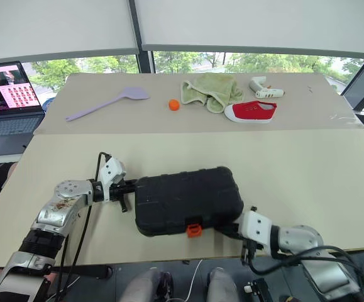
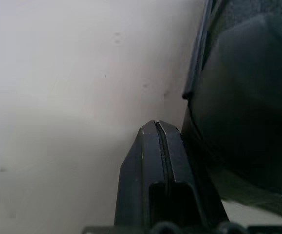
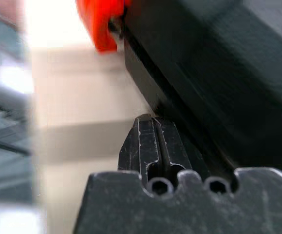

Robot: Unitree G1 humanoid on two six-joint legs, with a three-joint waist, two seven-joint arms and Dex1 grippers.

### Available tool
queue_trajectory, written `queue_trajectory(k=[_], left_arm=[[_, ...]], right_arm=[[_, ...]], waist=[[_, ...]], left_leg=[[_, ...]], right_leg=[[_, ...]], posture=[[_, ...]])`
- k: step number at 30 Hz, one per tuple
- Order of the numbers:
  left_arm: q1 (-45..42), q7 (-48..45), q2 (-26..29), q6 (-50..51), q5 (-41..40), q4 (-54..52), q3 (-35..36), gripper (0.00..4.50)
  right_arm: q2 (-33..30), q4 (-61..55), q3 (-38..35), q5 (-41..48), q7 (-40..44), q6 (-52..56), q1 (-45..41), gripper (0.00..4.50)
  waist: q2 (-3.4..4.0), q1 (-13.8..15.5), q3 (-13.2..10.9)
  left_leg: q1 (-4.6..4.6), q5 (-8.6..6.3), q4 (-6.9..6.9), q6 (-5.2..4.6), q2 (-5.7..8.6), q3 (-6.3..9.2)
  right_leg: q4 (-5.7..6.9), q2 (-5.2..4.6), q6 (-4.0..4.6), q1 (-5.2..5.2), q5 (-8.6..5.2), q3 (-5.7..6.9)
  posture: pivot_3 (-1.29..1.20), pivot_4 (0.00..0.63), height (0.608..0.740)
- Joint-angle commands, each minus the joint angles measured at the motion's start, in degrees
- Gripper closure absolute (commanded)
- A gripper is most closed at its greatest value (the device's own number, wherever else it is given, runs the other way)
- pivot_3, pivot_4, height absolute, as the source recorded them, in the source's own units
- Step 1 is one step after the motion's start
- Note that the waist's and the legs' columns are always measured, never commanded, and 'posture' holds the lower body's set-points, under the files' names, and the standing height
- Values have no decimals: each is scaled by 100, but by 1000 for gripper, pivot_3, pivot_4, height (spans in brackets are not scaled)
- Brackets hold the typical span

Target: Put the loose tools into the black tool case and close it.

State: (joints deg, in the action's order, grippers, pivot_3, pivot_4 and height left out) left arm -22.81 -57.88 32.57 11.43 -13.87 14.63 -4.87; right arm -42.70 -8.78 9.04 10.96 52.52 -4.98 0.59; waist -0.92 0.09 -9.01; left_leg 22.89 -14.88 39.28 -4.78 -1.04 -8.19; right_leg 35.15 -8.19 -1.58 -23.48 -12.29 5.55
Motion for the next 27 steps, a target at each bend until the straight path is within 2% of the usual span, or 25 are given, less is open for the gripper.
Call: queue_trajectory(k=[1,5,9,12,17,22,27], left_arm=[[75,72,-16,18,-209,-248,290,4450],[-37,256,67,653,-865,-509,1040,4450],[-187,166,239,977,-1165,-981,1245,4450],[-411,-335,236,1553,-1603,-1764,798,4450],[-705,-488,-68,1724,-1356,-2153,-132,4450],[-781,-364,-311,1812,-614,-1879,-1199,4450],[-566,-184,-314,1997,69,-1699,-1966,4450]], right_arm=[[386,465,-90,-166,-351,106,-665,4500],[603,1024,-216,-197,-373,76,-1100,4500],[627,1255,-360,-163,-361,55,-1216,4500],[451,966,-537,76,-157,285,-882,4500],[322,236,-781,353,-132,681,-141,4500],[359,-555,-824,567,-199,1062,443,4500],[636,-933,-596,525,-369,1320,466,4500]], waist=[[-2,-10,-1],[-6,-15,-4],[-5,4,-5],[-6,72,-6],[-5,85,-6],[-5,32,-6],[17,60,10]], left_leg=[[4,2,0,2,0,0],[52,12,13,-6,7,0],[67,13,50,-10,7,2],[70,7,54,-18,15,3],[72,4,62,-23,23,3],[66,6,58,-21,18,2],[40,3,58,-25,16,2]], right_leg=[[2,-1,2,-5,1,0],[44,-12,3,-63,2,-2],[72,-6,4,-67,-3,10],[72,-13,-2,-63,-4,10],[71,-15,-13,-54,-6,6],[73,2,-12,-56,-7,-1],[70,2,-14,-34,-8,-8]], posture=[[0,150,740],[0,150,740],[0,150,740],[0,150,740],[0,150,740],[0,150,740],[0,150,740]])
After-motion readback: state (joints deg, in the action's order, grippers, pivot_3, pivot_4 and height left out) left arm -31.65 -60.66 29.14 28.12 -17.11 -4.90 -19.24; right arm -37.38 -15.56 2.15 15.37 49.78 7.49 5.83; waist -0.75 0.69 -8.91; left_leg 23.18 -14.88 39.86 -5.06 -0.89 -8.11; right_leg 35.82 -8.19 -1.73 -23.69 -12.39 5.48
